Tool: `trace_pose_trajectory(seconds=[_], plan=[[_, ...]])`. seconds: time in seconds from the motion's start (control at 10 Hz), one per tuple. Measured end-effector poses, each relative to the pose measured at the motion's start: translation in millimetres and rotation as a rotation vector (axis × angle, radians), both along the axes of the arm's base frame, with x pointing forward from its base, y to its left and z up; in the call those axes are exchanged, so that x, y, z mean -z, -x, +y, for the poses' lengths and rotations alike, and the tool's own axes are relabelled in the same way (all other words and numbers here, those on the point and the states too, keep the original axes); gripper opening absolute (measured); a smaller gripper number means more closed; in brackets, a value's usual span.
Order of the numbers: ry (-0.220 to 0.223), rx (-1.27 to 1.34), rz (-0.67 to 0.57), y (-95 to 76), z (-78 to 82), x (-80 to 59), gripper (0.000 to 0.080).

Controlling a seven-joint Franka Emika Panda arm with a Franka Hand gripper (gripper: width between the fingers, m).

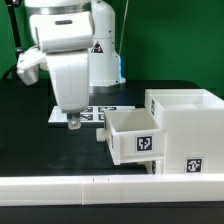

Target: Assemble drawer

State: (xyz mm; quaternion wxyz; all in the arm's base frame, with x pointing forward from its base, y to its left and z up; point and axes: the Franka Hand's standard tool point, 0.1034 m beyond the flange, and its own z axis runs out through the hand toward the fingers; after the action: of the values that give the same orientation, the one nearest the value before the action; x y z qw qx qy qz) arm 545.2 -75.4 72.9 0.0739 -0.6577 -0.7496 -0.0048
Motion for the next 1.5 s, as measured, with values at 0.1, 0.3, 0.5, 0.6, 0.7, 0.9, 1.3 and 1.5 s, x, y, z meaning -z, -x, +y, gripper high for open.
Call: trace_pose_trajectory(seconds=[0.1,0.3,0.5,0.6,0.7,0.9,1.3,1.5], plan=[[-0.044,0.007,0.018,-0.4,-4.5,3.0,0.0649],[-0.104,0.035,0.054,0.3,-11.1,10.4,0.0649],[-0.105,0.077,0.071,-2.4,-3.2,12.5,0.0649],[-0.105,0.094,0.076,-4.2,7.8,11.8,0.0649],[-0.105,0.111,0.079,-6.2,16.6,10.7,0.0649],[-0.099,0.174,0.097,-7.5,33.4,10.2,0.0649],[-0.079,0.280,0.124,-8.8,63.3,9.7,0.0649],[-0.068,0.331,0.137,-8.8,73.6,9.8,0.0649]])
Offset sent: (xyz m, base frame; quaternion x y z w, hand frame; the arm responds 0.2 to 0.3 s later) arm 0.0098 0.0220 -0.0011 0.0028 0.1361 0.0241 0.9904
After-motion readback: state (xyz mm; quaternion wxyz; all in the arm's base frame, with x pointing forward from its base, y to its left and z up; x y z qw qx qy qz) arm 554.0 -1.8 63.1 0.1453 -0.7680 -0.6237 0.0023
